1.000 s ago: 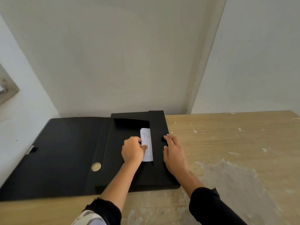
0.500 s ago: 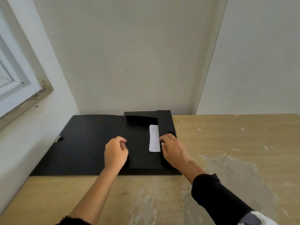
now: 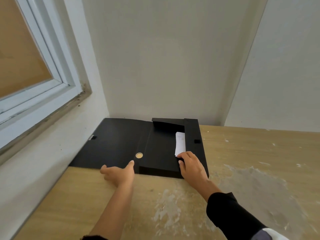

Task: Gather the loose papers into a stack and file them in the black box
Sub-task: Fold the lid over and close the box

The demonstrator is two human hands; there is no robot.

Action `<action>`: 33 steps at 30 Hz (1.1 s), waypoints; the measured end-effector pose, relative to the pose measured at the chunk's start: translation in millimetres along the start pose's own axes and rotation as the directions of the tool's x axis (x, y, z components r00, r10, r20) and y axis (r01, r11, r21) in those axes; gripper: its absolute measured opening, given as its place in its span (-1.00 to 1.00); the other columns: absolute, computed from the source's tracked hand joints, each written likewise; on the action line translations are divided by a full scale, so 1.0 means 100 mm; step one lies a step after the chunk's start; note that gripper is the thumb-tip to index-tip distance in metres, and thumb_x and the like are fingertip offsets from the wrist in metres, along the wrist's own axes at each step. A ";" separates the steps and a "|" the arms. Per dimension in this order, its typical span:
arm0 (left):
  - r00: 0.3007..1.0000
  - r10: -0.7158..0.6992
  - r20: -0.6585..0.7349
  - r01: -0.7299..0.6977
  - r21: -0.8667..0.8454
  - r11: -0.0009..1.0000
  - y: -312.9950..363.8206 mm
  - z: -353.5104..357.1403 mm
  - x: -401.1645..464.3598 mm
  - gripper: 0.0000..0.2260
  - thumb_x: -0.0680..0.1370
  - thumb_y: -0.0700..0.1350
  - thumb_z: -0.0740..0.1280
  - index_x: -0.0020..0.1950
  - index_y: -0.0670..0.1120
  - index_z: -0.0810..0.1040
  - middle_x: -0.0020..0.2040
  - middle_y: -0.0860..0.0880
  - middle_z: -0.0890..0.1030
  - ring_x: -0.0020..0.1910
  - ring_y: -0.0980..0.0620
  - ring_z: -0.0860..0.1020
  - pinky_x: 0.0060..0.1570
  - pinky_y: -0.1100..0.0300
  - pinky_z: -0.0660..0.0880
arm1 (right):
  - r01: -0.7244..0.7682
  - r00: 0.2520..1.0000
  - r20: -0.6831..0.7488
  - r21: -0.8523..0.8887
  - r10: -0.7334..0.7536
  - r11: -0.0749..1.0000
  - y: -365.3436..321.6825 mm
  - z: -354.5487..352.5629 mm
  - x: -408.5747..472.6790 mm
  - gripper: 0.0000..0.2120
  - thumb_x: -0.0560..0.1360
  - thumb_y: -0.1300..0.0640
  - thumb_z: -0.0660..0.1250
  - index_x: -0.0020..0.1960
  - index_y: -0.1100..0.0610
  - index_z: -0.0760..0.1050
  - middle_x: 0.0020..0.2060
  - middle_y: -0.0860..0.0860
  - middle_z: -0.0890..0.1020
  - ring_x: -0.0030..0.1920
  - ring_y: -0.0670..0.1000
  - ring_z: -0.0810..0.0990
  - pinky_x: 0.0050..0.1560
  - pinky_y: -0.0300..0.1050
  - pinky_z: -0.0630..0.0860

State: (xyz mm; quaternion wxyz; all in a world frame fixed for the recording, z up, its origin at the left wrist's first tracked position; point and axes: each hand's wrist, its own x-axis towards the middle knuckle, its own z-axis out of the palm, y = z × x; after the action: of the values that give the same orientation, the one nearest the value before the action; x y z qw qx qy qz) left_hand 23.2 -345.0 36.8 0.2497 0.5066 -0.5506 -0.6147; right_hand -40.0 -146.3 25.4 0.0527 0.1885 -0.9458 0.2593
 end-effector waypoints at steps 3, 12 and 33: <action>0.997 -0.074 -0.031 0.069 -0.146 0.987 0.01 0.02 -0.03 -0.25 0.39 -0.32 0.44 0.45 -0.17 0.08 0.37 -0.24 0.39 0.24 -0.23 0.48 0.18 -0.02 0.43 | 0.003 1.000 0.002 0.038 -0.003 0.999 0.03 0.00 0.01 -0.77 0.56 0.15 0.19 0.19 0.13 0.46 0.16 0.06 0.54 0.14 0.01 0.51 0.12 -0.21 0.47; 0.952 0.305 0.016 -0.306 0.024 0.952 -0.08 -0.01 0.03 -0.71 0.52 -0.35 0.25 0.23 -0.22 0.38 0.14 -0.27 0.54 0.07 -0.19 0.56 -0.02 0.12 0.44 | -0.066 0.997 -0.023 0.141 0.070 0.988 0.09 -0.01 0.07 -0.75 0.49 0.14 0.33 0.16 0.11 0.48 0.16 0.05 0.53 0.13 0.02 0.53 0.03 -0.29 0.38; 0.290 0.589 0.754 -0.954 0.176 0.244 -0.24 0.12 -0.12 -0.55 0.46 -0.34 0.23 0.34 -0.10 0.44 0.16 -0.03 0.54 0.13 0.02 0.47 0.18 0.19 0.40 | -0.351 0.907 0.057 0.653 0.418 0.671 0.48 -0.54 0.19 -0.64 0.55 0.12 0.22 0.33 -0.02 0.28 -0.11 0.03 0.53 -0.13 -0.05 0.55 -0.26 -0.19 0.49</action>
State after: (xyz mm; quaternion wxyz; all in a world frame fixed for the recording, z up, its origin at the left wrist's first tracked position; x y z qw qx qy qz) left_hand 22.8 -323.2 17.1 0.1867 -0.0097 -0.9392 -0.2881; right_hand -76.0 -86.7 52.4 -0.0258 -0.0215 -0.8107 0.5845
